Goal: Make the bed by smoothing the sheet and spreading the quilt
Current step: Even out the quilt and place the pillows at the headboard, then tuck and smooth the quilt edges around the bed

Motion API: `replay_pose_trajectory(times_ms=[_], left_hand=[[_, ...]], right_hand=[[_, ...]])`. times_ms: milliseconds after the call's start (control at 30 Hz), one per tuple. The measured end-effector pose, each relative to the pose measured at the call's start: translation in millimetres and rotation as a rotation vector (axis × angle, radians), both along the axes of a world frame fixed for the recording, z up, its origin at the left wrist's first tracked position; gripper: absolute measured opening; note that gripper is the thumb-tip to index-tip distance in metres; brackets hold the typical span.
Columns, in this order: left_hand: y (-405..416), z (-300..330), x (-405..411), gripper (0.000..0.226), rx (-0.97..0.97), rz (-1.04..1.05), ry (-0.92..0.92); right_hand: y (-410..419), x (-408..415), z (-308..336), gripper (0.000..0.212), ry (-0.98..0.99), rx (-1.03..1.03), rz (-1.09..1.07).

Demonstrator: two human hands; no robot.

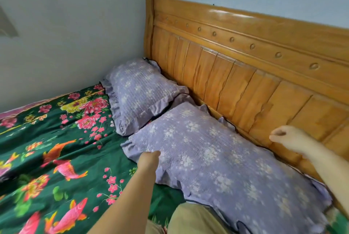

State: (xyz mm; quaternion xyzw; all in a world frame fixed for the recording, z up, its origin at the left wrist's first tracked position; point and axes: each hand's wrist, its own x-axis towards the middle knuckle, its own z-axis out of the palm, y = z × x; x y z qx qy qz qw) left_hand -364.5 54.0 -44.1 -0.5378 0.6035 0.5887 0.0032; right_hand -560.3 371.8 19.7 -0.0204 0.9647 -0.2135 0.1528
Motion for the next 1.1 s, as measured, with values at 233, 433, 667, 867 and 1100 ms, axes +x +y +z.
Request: replay_pose_trajectory(times_ms=[233, 433, 667, 867, 1100], left_hand=[[-26.7, -2.6, 31.5, 0.014, 0.000, 0.049, 0.050], [-57.5, -11.5, 61.7, 0.035, -0.027, 0.128, -0.039], [-98.2, -41.7, 91.4, 0.030, 0.063, 0.243, -0.059], [-136.3, -73.3, 108.7, 0.032, 0.143, 0.328, -0.101], [-183.3, -103.7, 122.2, 0.038, 0.155, 0.362, -0.169]], right_hand=[[-109.2, 16.2, -18.9, 0.016, -0.071, 0.017, 0.288], [-196.2, 57.7, -48.3, 0.009, -0.162, 0.158, 0.547], [-272.2, 85.7, -98.5, 0.007, -0.286, 0.280, 0.696], [-321.5, 96.4, -129.7, 0.014, -0.347, 0.360, 0.729], [-384.7, 114.9, -156.3, 0.015, -0.392, 0.415, 0.813]])
